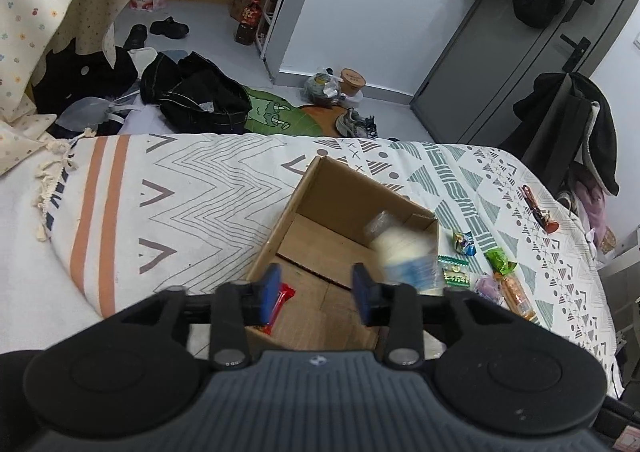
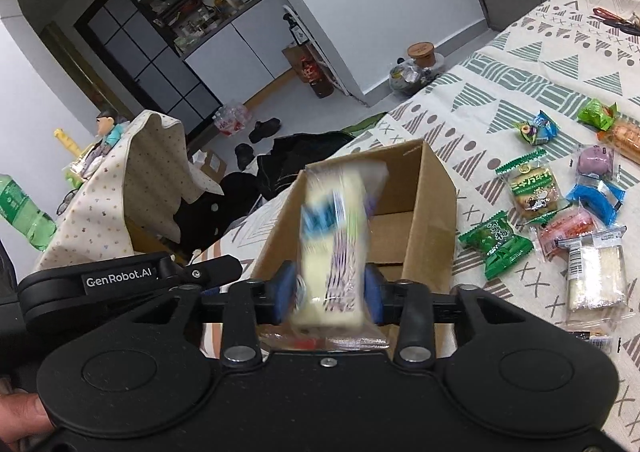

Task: Organize snacks
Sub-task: 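Open the left tool and right tool, dropping both snacks into the box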

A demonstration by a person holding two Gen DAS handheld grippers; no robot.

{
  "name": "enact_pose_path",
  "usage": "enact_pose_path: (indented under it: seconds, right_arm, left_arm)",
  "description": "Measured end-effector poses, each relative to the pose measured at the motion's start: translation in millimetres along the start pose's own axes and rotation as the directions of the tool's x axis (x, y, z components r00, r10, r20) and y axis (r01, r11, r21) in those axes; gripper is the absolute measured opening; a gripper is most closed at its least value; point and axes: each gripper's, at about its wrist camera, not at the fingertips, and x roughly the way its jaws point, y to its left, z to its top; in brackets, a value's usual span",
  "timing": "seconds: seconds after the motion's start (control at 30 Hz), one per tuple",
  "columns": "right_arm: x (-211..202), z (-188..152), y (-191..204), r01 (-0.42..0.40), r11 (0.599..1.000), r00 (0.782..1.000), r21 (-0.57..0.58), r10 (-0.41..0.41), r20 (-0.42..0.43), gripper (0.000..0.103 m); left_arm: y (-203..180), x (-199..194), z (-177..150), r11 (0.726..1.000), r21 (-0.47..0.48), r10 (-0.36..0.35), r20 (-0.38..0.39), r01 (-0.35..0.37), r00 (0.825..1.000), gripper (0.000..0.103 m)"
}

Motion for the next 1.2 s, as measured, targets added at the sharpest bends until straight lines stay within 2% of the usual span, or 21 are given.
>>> enact_pose_path:
  seconds: [0.17, 0.23, 0.47, 0.7, 0.83, 0.9, 1.1, 1.2]
  right_arm:
    - [-15, 0, -3, 0.011, 1.0, 1.0, -0.004, -0.011, 0.018, 0.058]
    - [-21, -1, -5, 0.03, 1.0, 0.999, -0.005, -0.029, 0.021, 0.061]
    - [-40, -2, -10, 0.103, 0.995, 0.994, -0.02, -0.102, 0.042, 0.076]
    - [-59, -3, -15, 0.167, 0.985, 0.985, -0.052, -0.165, 0.048, 0.084]
    - [-72, 0, -19, 0.199, 0.978, 0.979, -0.058, -0.195, 0.066, 0.092]
    - [-79, 1, -23, 0.21, 0.976, 0.976, -0.057, -0.206, 0.076, 0.093]
    - [-95, 1, -35, 0.245, 0.968, 0.967, -0.045, -0.24, 0.087, 0.093]
    - [-102, -1, -39, 0.255, 0.965, 0.964, -0.052, -0.25, 0.087, 0.093]
  left_arm:
    - [0, -11, -2, 1.0, 0.002, 0.006, 0.017, -0.006, 1.0, 0.075]
    - [-1, -14, -4, 1.0, 0.005, 0.01, 0.021, -0.01, 1.0, 0.079]
    - [-3, -21, -8, 1.0, 0.015, 0.016, 0.004, -0.016, 1.0, 0.083]
    - [-12, -28, -15, 0.999, 0.041, 0.027, -0.002, -0.027, 1.0, 0.084]
    - [-21, -32, -18, 0.998, 0.06, 0.023, 0.003, -0.023, 1.0, 0.086]
    - [-26, -35, -20, 0.997, 0.077, 0.021, 0.009, -0.021, 1.0, 0.092]
    - [-37, -42, -23, 0.994, 0.11, 0.011, 0.027, -0.014, 1.0, 0.093]
    - [-43, -44, -25, 0.993, 0.121, 0.01, 0.035, -0.014, 0.999, 0.098]
